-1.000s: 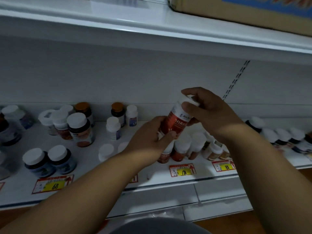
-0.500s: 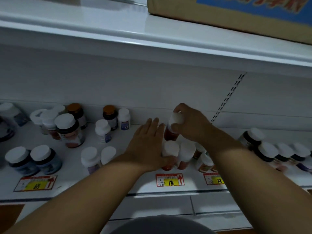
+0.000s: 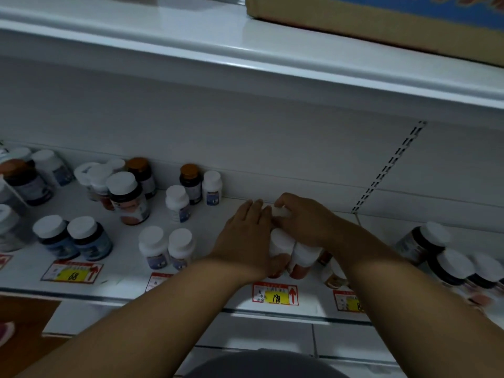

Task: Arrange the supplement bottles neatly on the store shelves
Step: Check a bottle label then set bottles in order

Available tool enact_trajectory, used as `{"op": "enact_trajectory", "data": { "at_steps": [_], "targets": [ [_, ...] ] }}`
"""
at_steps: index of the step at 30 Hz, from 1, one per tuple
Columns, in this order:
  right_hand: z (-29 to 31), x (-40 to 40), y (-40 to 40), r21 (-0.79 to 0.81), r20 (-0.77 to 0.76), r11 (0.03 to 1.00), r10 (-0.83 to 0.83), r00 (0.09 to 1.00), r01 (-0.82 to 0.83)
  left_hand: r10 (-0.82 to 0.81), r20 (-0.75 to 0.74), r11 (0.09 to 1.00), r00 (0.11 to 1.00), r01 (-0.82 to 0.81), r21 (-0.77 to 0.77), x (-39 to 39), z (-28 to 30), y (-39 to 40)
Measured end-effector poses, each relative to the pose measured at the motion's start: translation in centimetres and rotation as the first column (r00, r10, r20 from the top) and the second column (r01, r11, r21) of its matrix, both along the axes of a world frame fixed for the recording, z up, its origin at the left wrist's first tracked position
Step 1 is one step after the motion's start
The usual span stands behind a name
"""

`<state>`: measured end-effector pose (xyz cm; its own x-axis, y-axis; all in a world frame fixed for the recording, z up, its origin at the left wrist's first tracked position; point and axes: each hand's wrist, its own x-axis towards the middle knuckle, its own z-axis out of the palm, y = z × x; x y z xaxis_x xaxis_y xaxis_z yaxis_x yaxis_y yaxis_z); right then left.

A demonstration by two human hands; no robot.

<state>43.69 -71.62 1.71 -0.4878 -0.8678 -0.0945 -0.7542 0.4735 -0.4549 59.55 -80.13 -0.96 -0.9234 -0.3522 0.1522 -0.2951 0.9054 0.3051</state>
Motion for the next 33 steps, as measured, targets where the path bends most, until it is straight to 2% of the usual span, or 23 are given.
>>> {"op": "enact_trajectory", "data": {
  "at_steps": [4,8,11,16,20,25,28,31,33],
  "targets": [
    [0.3,0.0,0.2,-0.025,-0.001,0.998,0.052,0.999,-0.052,0.007,0.041,1.0,0.999,-0.008,0.01,0.2,0.1,-0.1],
    [1.0,-0.3,-0.5,0.049,0.025,0.998,0.037,0.999,-0.038,0.011,0.018,0.999,1.0,-0.012,0.036,1.0,0.2,-0.6],
    [1.6,0.3,-2.1,0.025,0.034,1.0,0.0,0.999,0.0,0.032,-0.071,0.995,0.997,-0.025,0.092,2.3,0.8,-1.3],
    [2.5,4.0,-7.1,-0.165,-0.187,0.983,0.044,0.981,-0.075,0.148,-0.251,0.985,0.957,-0.12,0.125,6.3,2.3,-3.9],
    [2.5,8.1,-12.0,-0.195,-0.173,0.942,0.242,0.955,-0.274,0.262,-0.38,0.965,0.887,-0.239,0.107,9.9,2.7,-6.7],
    [1.2,10.6,-17.2,-0.036,-0.204,0.911,0.397,0.895,-0.412,0.346,-0.353,0.938,0.869,-0.326,0.115,13.0,2.2,-8.9],
    [0.1,10.9,-18.5,0.071,-0.211,0.916,0.401,0.892,-0.395,0.334,-0.319,0.942,0.887,-0.319,0.102,13.9,1.9,-9.5],
    [-0.2,10.9,-18.5,0.071,-0.207,0.927,0.375,0.904,-0.368,0.281,-0.263,0.959,0.923,-0.258,0.121,14.4,1.8,-10.3],
    [0.4,10.6,-17.7,0.018,-0.178,0.946,0.321,0.93,-0.323,0.212,-0.223,0.973,0.951,-0.186,0.133,14.5,1.6,-10.7]
  ]
}}
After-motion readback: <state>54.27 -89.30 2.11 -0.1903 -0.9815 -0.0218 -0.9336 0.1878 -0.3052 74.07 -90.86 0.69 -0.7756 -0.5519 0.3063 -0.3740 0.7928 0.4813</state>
